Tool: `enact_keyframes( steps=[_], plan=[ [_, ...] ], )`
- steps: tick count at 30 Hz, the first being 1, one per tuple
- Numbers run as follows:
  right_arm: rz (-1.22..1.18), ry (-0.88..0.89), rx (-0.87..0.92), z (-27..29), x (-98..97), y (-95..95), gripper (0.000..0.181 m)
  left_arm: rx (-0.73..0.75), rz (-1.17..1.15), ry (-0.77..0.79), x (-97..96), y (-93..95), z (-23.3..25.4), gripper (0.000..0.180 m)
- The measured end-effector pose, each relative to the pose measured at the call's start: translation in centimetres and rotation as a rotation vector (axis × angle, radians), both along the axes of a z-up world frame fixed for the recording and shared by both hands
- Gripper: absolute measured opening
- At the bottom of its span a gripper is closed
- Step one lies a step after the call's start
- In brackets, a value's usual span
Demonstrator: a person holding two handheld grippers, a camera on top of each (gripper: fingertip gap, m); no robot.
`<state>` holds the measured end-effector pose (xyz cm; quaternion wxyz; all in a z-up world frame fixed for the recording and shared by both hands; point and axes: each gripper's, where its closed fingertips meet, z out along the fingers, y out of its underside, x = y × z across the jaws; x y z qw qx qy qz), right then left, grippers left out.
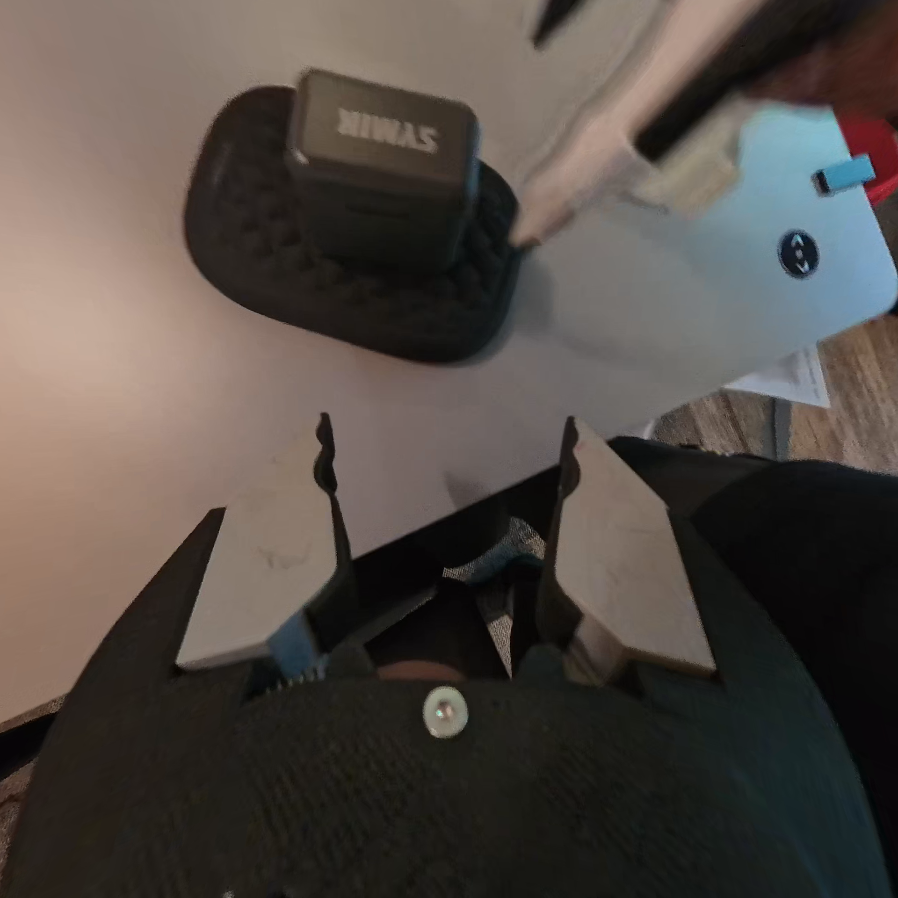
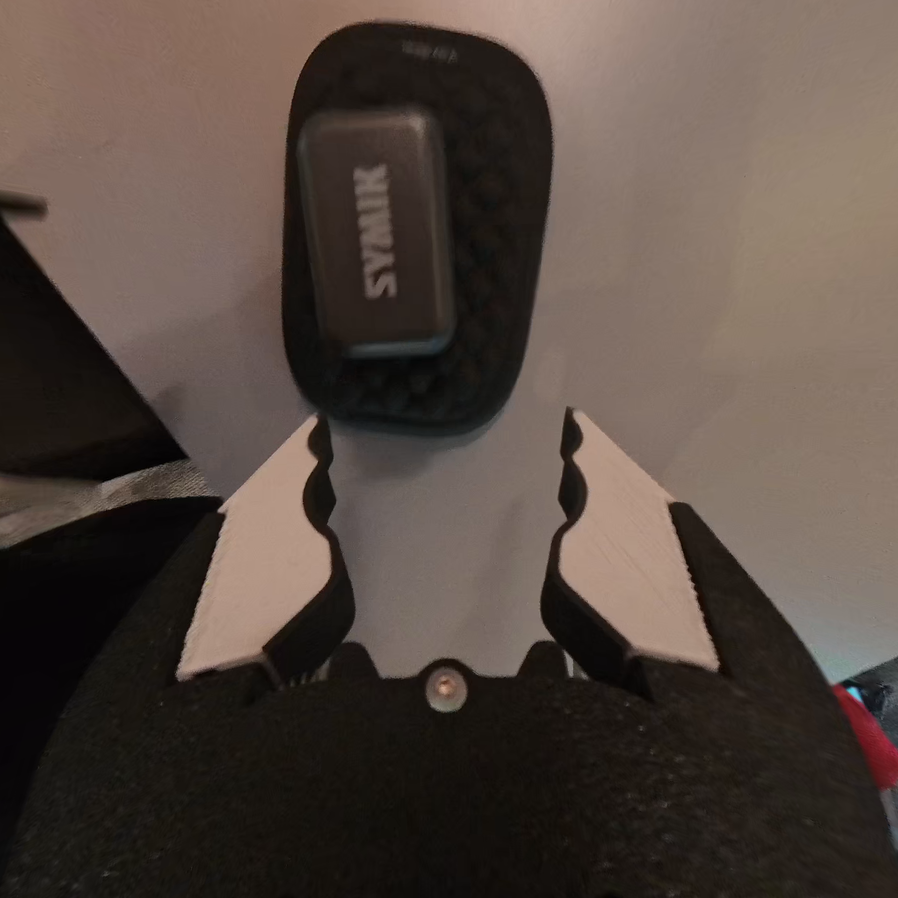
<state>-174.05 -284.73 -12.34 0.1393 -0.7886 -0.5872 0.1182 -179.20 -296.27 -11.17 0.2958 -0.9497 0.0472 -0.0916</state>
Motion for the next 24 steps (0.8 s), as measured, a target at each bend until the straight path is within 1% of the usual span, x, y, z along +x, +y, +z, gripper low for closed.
enact_keyframes(
  steps=[2,5,8,11,13,17,19,22,24],
  plan=[
    [-0.002,0.005,-0.031,-0.5,1.1,-2.0,0.093,0.019,0.034,0.0,-1.7,1.1,0.8,0.091],
    [-0.018,0.016,-0.109,-1.4,2.8,-5.5,0.092,0.04,0.04,0.044,-4.9,3.2,1.2,0.091],
    [-0.035,0.005,-0.168,-2.3,4.7,-8.1,0.091,-0.006,-0.008,0.097,-7.4,4.4,0.3,0.091],
    [-0.087,-0.007,-0.165,-2.9,6.9,-7.0,0.089,-0.107,-0.091,0.009,-6.2,3.7,-1.3,0.092],
    [-0.116,-0.015,-0.134,-2.4,7.6,-5.1,0.089,-0.136,-0.142,-0.048,-3.8,2.4,-1.7,0.092],
    [-0.102,0.05,-0.089,0.1,4.6,-2.0,0.09,-0.198,-0.237,-0.049,0.2,-1.4,-2.2,0.092],
    [-0.063,0.069,-0.089,0.6,1.2,-1.6,0.094,-0.233,-0.265,-0.047,1.2,-3.3,-2.3,0.092],
    [-0.003,0.027,-0.072,-0.1,-2.6,-1.2,0.097,-0.255,-0.277,0.018,1.0,-5.1,-2.4,0.095],
    [0.024,0.01,-0.064,-0.3,-4.2,-1.5,0.097,-0.24,-0.223,0.12,-1.2,-5.3,-2.8,0.092]
  ],
)
